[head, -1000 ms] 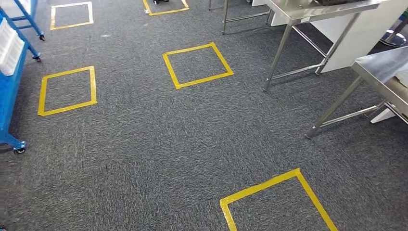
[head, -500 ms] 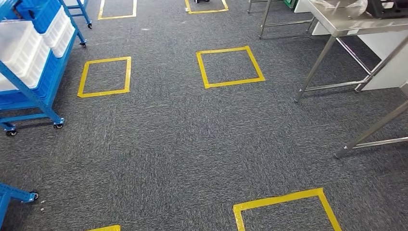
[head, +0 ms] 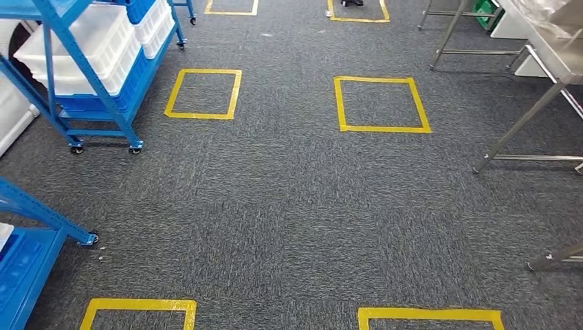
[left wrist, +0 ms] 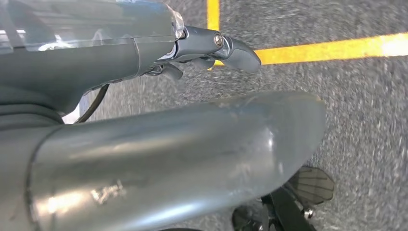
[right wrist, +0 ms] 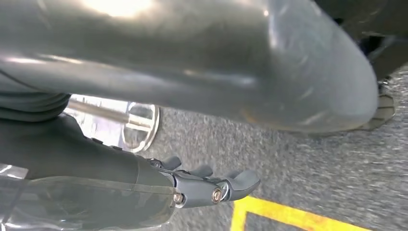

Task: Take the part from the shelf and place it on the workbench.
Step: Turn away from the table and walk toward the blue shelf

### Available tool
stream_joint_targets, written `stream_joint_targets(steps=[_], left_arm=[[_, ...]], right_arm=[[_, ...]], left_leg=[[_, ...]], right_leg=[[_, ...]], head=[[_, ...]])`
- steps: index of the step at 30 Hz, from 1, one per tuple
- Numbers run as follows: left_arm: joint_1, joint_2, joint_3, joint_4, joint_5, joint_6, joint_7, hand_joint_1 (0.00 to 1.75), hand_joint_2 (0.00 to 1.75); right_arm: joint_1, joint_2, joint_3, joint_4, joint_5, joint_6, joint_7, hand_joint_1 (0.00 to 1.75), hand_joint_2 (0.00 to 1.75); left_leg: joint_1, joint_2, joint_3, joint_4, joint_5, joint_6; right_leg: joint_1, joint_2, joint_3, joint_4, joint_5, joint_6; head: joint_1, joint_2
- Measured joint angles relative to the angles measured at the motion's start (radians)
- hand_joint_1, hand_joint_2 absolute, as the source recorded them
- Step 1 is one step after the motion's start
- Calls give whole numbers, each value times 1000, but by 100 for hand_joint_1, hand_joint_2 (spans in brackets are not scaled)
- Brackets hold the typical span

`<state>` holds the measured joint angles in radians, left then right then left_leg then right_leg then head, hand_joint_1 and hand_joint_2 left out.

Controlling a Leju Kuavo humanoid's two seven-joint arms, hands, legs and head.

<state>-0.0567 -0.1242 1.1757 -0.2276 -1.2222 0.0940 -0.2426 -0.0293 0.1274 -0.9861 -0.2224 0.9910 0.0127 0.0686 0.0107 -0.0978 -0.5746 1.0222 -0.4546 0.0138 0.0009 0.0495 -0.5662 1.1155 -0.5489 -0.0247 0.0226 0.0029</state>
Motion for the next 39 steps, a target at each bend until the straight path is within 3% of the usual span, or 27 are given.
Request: stream_joint_targets(steps=[1,3,4,5,7,9,11,12,13,14,16,18,20,22,24,26,27,28,29,31,33,35,36,37,39], left_arm=[[-1,0,0,0,0,0,0,0,0],[-2,0,0,0,0,-1,0,0,0],[-1,0,0,0,-1,-1,0,0,0],[0,0,1,0,-1,0,0,0,0],[1,2,2,0,-2,1,0,0,0],[-1,4,2,0,-3,1,0,0,0],[-1,4,2,0,-4,1,0,0,0],[0,4,2,0,-4,1,0,0,0],[1,6,2,0,-4,1,0,0,0],[2,7,3,0,-4,1,0,0,0],[0,10,3,0,-4,1,0,0,0],[0,12,4,0,-4,1,-1,0,0],[2,13,5,0,-4,1,-2,0,0],[4,14,5,0,-4,1,-2,0,0],[1,14,5,0,-4,1,-2,0,0],[-1,15,6,0,-4,1,-2,0,0],[-1,15,6,0,-4,1,-2,0,0],[-1,15,6,0,-4,1,-2,0,0],[0,15,6,0,-4,1,-2,0,0],[-1,15,6,0,-4,1,-2,0,0],[-3,15,7,0,-4,0,-3,0,0],[-2,16,9,0,-4,0,-4,0,0],[0,17,11,0,-4,0,-4,0,0],[2,18,13,0,-5,1,-4,0,0],[2,20,16,0,-6,1,-3,0,0]], right_arm=[[0,0,-1,0,0,-1,0,0,0],[-2,-1,-3,0,2,-2,-1,0,0],[-4,-1,-4,0,3,-1,0,0,0],[-5,0,-5,0,4,0,0,0,0],[-4,2,-7,0,6,4,2,0,0],[1,3,-10,1,8,7,2,0,0],[3,4,-13,1,10,10,2,0,0],[2,4,-14,1,11,11,2,0,0],[1,4,-14,1,11,12,2,0,0],[0,5,-14,1,11,12,2,0,0],[-2,7,-14,1,11,12,2,0,0],[-4,8,-14,1,11,11,2,0,0],[-8,9,-14,2,11,11,2,0,0],[-10,9,-14,2,11,10,2,0,0],[-7,9,-14,2,11,10,2,0,0],[-4,9,-15,2,13,10,2,0,0],[-3,9,-15,2,15,11,2,0,0],[-3,9,-15,2,17,11,1,0,0],[-3,9,-15,3,19,11,0,0,0],[-1,9,-15,3,21,12,-2,0,0],[-1,10,-16,4,23,14,-4,0,0],[-2,10,-16,5,24,15,-5,0,0],[-3,10,-17,5,25,15,-5,0,0],[-3,11,-18,5,26,16,-5,0,0],[-1,12,-20,5,29,18,-5,0,0]], left_leg=[[1,-13,-1,0,1,-3],[6,-37,-7,-1,6,-12],[7,-51,-11,-4,10,-20],[7,-47,-13,-3,9,-24],[1,6,-31,35,-20,-30],[-2,71,-81,147,-89,-36],[1,87,-126,254,-135,-44],[2,90,-124,260,-131,-47],[2,96,-101,225,-108,-48],[2,109,-60,157,-76,-47],[-4,149,16,23,-30,-35],[-10,162,37,-20,-20,-20],[-9,143,34,-24,-13,-10],[-2,123,37,-34,-5,0],[0,102,34,-38,2,6],[0,77,28,-36,5,8],[0,61,27,-35,6,8],[1,46,27,-33,6,6],[2,30,27,-31,6,3],[3,1,23,-23,5,-7],[5,-24,13,-18,8,-22],[10,-50,3,-18,13,-38],[10,-44,-2,-13,11,-43],[10,-23,-13,6,-3,-46],[7,47,-58,108,-64,-48]], right_leg=[[4,27,22,-54,24,-6],[9,54,37,-97,34,-12],[10,41,39,-103,38,-14],[9,25,44,-111,42,-16],[5,-9,55,-133,51,-24],[6,-45,58,-141,53,-31],[9,-82,57,-139,50,-32],[9,-99,57,-138,48,-31],[9,-115,57,-137,45,-30],[9,-129,59,-134,42,-28],[12,-153,63,-127,35,-20],[14,-171,65,-123,30,-11],[14,-182,68,-122,26,-2],[10,-139,57,-92,0,10],[2,-75,6,15,-63,19],[-5,-56,-57,142,-112,23],[-9,-54,-71,167,-109,24],[-13,-51,-65,152,-86,26],[-18,-43,-42,99,-47,27],[-27,9,15,-32,17,30],[-28,46,38,-91,33,27],[-22,25,38,-94,35,16],[-21,10,39,-97,38,9],[-21,-6,40,-101,41,0],[-15,-40,39,-104,43,-14]], head=[[-1,0],[0,0],[1,0],[1,0],[-2,0],[-4,0],[-5,0],[-5,0],[-5,0],[-5,0],[-5,0],[-4,0],[-4,0],[-2,0],[1,0],[2,0],[2,0],[2,0],[2,0],[1,0],[0,0],[-1,0],[-2,0],[-5,0],[-12,0]])
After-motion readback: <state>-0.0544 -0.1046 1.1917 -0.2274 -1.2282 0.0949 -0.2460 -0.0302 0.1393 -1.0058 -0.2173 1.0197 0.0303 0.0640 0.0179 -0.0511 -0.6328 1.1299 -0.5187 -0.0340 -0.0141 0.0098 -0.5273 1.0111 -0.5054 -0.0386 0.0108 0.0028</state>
